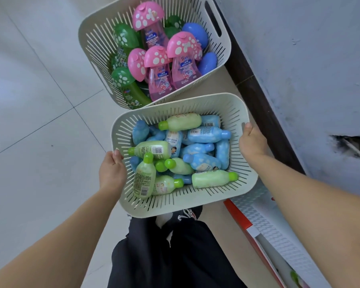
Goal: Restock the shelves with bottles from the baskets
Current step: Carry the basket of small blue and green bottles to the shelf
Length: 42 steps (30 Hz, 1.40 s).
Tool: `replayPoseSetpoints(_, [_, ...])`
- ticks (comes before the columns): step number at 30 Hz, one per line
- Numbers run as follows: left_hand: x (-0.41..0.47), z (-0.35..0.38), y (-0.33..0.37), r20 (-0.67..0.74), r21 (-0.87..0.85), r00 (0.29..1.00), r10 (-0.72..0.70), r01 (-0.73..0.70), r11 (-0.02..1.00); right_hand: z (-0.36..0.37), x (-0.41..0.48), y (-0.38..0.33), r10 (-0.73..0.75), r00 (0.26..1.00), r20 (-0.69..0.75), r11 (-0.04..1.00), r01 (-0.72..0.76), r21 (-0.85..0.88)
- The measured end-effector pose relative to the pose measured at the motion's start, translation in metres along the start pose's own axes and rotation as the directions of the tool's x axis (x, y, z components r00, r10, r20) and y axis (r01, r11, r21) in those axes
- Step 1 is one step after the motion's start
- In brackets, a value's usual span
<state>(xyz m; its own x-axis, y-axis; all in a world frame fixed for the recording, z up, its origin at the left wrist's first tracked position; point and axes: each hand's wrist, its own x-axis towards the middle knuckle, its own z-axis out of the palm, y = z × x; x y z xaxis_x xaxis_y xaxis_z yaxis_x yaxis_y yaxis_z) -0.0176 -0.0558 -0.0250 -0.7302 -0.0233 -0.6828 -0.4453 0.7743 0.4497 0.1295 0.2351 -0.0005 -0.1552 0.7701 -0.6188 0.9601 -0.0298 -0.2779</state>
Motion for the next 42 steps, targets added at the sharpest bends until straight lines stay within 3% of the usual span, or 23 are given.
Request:
replayPoseSetpoints(8, [-0.059, -0.074, 0.041, -0.031, 0.092, 0.993, 0.118, -0.114, 0.989, -0.049, -0.071, -0.015, -0.002, 1.0, -0.012, 1.0, 0.003, 0.014])
replayPoseSetpoints(23, [-0.159, -0.212, 0.133, -0.102, 0.092, 0.936, 0.338, -0.329, 0.94, -0.172, -0.213, -0.07, -0.113, 0.983, -0.144, 0.99, 0.124, 0.073])
replayPoseSetpoints(33, [-0.201, -0.294, 0.182, -0.004, 0.179, 0.87, 0.493, -0.484, 0.856, -0.207, -0.327, -0.065, -0.054, 0.945, -0.323, 0.984, 0.105, 0.142])
replayPoseSetpoints(42, [-0.258, -0.346, 0.185, 0.077, 0.241, 0.827, 0.556, -0.557, 0.795, -0.222, -0.427, -0.039, -0.013, 0.93, -0.369, 0.983, 0.079, 0.166])
